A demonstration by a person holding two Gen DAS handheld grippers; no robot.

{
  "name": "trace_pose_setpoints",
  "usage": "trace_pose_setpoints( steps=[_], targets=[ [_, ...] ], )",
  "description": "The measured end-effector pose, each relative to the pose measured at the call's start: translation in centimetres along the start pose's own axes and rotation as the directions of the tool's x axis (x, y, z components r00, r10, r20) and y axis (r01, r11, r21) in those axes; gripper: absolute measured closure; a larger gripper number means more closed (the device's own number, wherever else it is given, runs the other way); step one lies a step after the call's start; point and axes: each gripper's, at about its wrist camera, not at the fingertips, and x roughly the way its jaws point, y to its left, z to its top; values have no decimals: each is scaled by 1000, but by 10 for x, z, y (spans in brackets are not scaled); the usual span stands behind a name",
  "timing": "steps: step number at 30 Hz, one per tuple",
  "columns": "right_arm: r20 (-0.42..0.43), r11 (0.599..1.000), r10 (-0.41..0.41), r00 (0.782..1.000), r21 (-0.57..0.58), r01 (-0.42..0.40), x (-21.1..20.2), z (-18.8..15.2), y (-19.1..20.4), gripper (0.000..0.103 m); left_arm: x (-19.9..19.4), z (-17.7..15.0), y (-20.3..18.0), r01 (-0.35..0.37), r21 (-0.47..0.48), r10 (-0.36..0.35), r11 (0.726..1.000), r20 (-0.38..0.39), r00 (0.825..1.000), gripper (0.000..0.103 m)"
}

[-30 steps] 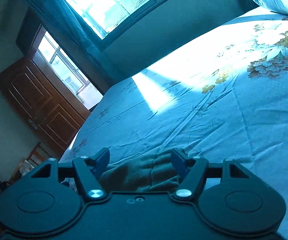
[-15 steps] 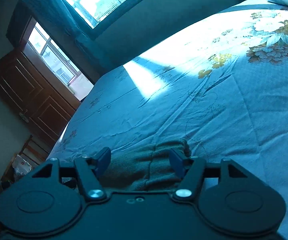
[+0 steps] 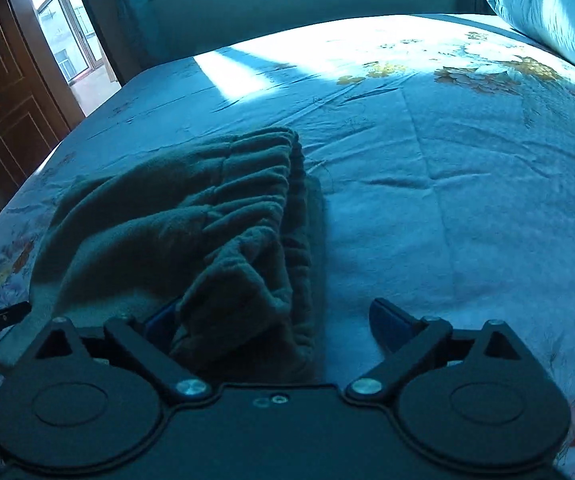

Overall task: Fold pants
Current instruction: 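Lower the folded pants onto the bed and open the right tool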

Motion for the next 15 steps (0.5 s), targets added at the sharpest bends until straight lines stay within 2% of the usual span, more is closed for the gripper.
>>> trace_pose_setpoints(
  steps=[1, 5, 10, 12, 13, 15],
  targets=[
    [28, 1000, 5, 1000, -15, -5, -10, 0, 2, 16, -8, 3, 0, 3, 3, -3, 1000, 12, 1000, 7],
    [130, 997, 51, 990, -60, -43, -68, -7, 7, 16, -50, 4, -3, 12, 48, -15, 999, 61, 998, 7],
    [254, 996, 79, 964, -59, -66, -146, -37, 5, 6, -112, -15, -2, 46, 30, -49, 998, 97, 994, 7],
    [309, 998, 33, 950, -66, -13, -178, -54, 6, 6, -141, -27, 1, 57, 15, -58, 998, 118, 991, 6],
    [330, 998, 5, 944, -64, 17, -190, -61, 7, 6, -154, -34, 3, 60, 2, -59, 998, 127, 990, 2],
    [412, 996, -67, 909, -31, 88, -221, -81, 6, 6, -182, -49, 6, 62, -9, -60, 998, 131, 990, 0]
  ],
)
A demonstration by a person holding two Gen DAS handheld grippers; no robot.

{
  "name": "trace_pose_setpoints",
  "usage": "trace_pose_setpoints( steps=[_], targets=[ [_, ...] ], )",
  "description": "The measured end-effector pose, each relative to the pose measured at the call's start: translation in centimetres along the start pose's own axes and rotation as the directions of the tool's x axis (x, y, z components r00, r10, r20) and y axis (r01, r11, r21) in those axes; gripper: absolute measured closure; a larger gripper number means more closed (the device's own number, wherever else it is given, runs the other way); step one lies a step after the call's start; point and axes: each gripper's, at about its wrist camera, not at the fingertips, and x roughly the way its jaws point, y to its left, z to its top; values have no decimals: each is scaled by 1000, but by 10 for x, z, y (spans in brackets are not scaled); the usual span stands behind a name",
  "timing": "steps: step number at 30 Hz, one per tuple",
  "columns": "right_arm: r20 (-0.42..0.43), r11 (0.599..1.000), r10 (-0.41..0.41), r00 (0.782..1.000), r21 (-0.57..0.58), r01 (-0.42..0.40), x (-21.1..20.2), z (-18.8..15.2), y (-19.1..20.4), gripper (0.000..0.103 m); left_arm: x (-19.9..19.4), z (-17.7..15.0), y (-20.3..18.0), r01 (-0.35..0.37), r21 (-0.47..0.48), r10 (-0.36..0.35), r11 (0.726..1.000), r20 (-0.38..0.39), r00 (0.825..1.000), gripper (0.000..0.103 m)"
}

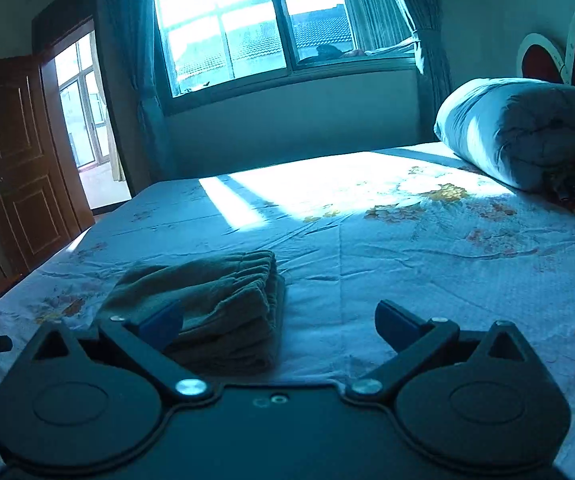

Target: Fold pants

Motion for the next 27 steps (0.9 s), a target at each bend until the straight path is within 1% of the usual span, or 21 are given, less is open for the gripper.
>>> trace_pose_setpoints(
  steps=[1, 4, 5, 7, 8, 13, 16, 19, 22, 24, 25, 27],
  targets=[
    [28, 1000, -14, 999, 1, 14, -21, -4, -3, 6, -14, -5, 1, -1, -5, 1, 1000, 10, 1000, 0],
    [-25, 1000, 3, 1000, -1, -3, -57, -15, -4, 6, -53, -23, 0, -7, -3, 7, 1000, 20, 1000, 0],
    [-33, 1000, 15, 999, -10, -15, -69, -20, -3, 6, -69, -31, -1, -10, -6, 10, 1000, 23, 1000, 0],
    [-55, 997, 71, 996, -16, -72, -94, -29, 2, 6, -92, -42, -3, -2, -16, 3, 1000, 18, 1000, 0],
    [-57, 997, 79, 995, -7, -80, -103, -32, 3, 6, -105, -49, -5, 4, -17, -3, 1000, 21, 1000, 0],
    [-17, 997, 78, 997, -15, -78, -156, -38, 26, 6, -161, -66, -19, 3, 8, -3, 1000, 60, 998, 0],
    [3, 995, 92, 996, -31, -92, -177, -35, 38, 6, -193, -71, -30, 5, 38, -8, 999, 82, 997, 0],
    [35, 993, 111, 993, -51, -109, -200, -32, 50, 6, -223, -76, -43, -10, 65, 3, 998, 115, 993, 0],
    [65, 990, 132, 989, -60, -128, -218, -30, 57, 6, -245, -79, -53, -27, 94, 14, 995, 138, 990, 0],
    [80, 988, 149, 986, -56, -144, -228, -32, 60, 6, -261, -81, -60, -20, 102, 4, 995, 150, 989, 0],
    [75, 986, 157, 985, -67, -152, -231, -31, 63, 6, -268, -80, -62, -15, 100, 0, 995, 156, 988, 0],
    [96, 986, 142, 985, -100, -132, -241, -29, 68, 6, -281, -80, -67, -4, 100, -14, 995, 173, 985, 0]
  ],
)
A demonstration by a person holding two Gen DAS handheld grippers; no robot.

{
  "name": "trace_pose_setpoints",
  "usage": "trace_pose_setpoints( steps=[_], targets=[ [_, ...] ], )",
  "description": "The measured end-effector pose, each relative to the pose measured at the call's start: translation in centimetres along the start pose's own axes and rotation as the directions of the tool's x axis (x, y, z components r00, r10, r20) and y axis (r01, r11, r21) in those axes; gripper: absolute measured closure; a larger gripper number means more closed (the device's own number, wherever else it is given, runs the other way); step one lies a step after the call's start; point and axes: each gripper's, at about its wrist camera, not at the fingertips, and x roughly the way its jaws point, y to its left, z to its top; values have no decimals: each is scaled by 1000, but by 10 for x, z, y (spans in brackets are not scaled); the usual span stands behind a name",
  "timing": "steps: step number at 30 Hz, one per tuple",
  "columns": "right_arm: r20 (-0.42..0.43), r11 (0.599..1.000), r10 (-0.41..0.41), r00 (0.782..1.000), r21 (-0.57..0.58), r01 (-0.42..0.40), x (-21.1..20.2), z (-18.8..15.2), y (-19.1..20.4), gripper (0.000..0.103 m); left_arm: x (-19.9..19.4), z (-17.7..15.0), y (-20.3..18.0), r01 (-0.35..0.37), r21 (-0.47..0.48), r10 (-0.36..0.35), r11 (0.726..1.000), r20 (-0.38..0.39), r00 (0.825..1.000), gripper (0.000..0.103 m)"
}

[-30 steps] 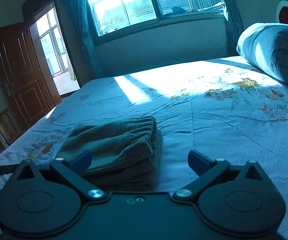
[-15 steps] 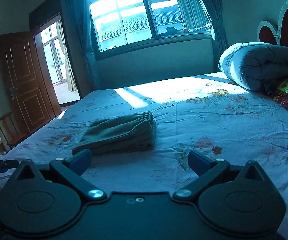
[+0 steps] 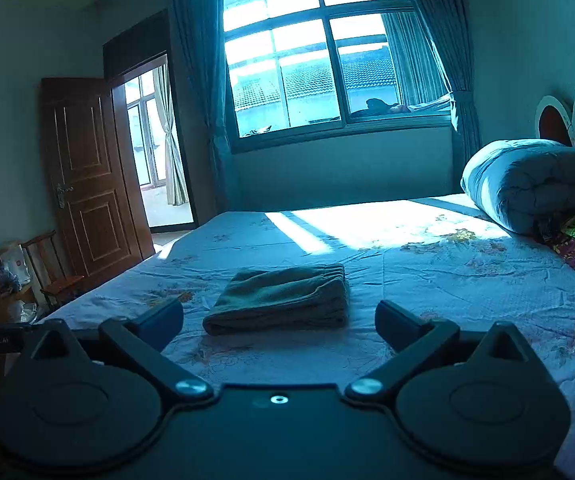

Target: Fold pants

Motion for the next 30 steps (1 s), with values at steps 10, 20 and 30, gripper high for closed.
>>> trace_pose_setpoints(
  steps=[10, 20, 30],
  targets=[
    [32, 993, 3, 999, -120, 1, -19, 6, 48, 6, -51, 16, -36, 61, 87, -69, 994, 98, 993, 0],
    [37, 993, -27, 999, -112, 31, -16, 0, 53, 6, -50, 14, -40, 83, 86, -92, 993, 103, 990, 0],
    [33, 994, -11, 999, -105, 14, -19, 2, 52, 6, -51, 10, -47, 95, 101, -106, 990, 116, 988, 0]
  ],
)
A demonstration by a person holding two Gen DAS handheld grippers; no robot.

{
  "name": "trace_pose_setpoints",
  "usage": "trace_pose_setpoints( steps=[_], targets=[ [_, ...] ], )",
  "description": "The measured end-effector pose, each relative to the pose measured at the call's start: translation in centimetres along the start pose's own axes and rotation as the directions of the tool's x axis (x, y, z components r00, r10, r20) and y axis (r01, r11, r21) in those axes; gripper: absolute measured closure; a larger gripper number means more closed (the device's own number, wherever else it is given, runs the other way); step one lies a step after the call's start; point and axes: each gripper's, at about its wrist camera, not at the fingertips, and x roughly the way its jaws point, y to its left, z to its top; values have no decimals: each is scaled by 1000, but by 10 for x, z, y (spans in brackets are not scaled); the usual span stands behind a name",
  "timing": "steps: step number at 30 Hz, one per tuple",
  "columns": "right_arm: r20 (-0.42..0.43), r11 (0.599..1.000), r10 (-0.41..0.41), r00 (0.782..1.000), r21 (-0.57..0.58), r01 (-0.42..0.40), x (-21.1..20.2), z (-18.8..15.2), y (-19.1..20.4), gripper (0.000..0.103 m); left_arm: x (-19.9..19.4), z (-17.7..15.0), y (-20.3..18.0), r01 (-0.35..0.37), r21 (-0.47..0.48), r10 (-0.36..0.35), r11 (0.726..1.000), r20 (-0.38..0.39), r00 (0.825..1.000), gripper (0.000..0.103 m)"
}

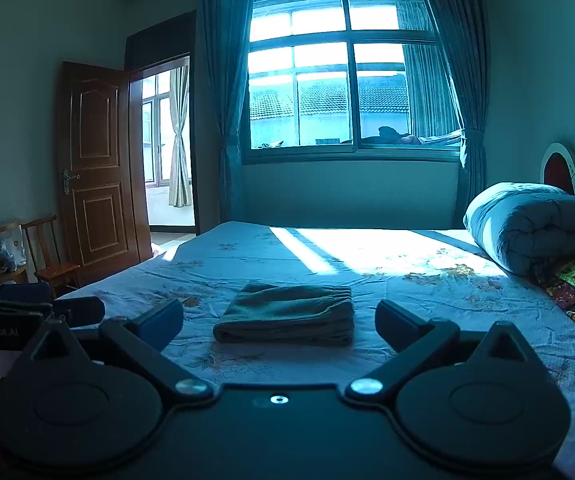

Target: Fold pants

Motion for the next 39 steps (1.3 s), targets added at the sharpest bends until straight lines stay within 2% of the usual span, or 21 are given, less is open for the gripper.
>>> trace_pose_setpoints(
  steps=[39],
  targets=[
    [4, 1000, 4, 1000, 6, -4, -3, 0, -1, 6, -1, -3, -2, 25, 31, -25, 999, 4, 1000, 0]
  ],
)
